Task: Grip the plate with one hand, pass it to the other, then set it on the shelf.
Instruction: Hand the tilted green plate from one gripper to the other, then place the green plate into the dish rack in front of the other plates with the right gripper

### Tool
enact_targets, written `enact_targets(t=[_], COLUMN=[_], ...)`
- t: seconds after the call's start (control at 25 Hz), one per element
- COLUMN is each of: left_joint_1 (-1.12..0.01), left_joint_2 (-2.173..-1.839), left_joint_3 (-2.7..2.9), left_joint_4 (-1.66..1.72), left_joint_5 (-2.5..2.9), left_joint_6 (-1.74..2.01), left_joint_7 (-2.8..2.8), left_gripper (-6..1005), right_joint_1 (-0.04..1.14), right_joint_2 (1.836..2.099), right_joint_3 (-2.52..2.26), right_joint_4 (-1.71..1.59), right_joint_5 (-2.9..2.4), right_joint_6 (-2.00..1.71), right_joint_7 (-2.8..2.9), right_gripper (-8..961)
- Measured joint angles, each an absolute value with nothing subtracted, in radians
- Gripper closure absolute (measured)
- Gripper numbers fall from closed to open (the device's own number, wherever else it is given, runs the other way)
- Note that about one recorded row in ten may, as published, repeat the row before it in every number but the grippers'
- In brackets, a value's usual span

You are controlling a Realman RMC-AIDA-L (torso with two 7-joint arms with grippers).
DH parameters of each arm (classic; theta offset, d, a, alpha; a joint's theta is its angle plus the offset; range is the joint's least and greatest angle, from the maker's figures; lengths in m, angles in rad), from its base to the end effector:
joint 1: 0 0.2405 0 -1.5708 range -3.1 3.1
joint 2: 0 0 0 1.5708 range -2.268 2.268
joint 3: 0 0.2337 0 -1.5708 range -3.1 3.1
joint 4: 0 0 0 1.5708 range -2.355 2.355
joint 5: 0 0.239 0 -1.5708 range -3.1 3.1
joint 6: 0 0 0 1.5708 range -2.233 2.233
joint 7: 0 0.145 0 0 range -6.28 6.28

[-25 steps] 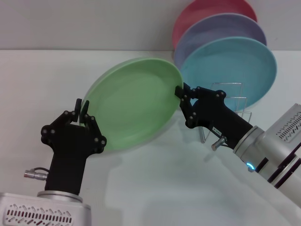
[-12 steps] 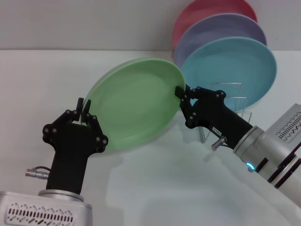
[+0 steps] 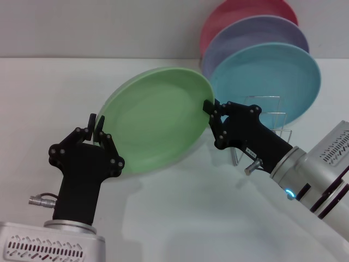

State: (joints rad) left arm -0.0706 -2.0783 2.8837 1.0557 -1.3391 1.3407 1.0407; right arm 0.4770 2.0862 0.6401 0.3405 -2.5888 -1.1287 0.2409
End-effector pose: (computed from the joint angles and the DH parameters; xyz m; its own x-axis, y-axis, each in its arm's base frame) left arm -0.1806 0.2106 -0.1075 0.8725 -0.1454 0.4665 0.4584 -0.0874 -0.8845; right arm 0.2352 0.3220 -0.1040 0.6947 0.0311 -0.7186 -0.5355 -0.6447 -0.5455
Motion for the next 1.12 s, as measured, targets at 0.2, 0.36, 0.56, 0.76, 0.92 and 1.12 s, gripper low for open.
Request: enact_targets(t=[0.2,0.36,0.56,0.76,0.92,1.12], left_joint_1=[-0.071,-0.072,-0.072,-0.069,-0.048,-0.024], left_joint_2=[-2.075,-2.073,-2.071,-2.069,-2.062,-2.030], left_joint_3=[2.883,2.883,2.882,2.879,2.881,2.875], left_joint_4=[1.055,1.055,1.056,1.061,1.066,1.036], left_joint_5=[-1.339,-1.337,-1.328,-1.322,-1.274,-1.239], left_joint_6=[1.338,1.346,1.351,1.368,1.468,1.668], left_joint_7=[1.040,1.040,1.040,1.040,0.950,0.681], left_gripper=[863,863,861,768,628,411], right_joint_1=[0.475,0.474,0.470,0.469,0.470,0.455], right_joint_2=[2.086,2.086,2.088,2.088,2.089,2.088], right_joint_3=[0.641,0.643,0.645,0.652,0.669,0.687], right_joint_4=[0.340,0.335,0.332,0.331,0.319,0.337], right_joint_5=[-2.589,-2.588,-2.588,-2.588,-2.588,-2.588], right_joint_6=[-1.139,-1.151,-1.154,-1.155,-1.152,-1.219], right_joint_7=[0.239,0.236,0.228,0.228,0.228,0.168], right_gripper=[923,926,930,933,934,935])
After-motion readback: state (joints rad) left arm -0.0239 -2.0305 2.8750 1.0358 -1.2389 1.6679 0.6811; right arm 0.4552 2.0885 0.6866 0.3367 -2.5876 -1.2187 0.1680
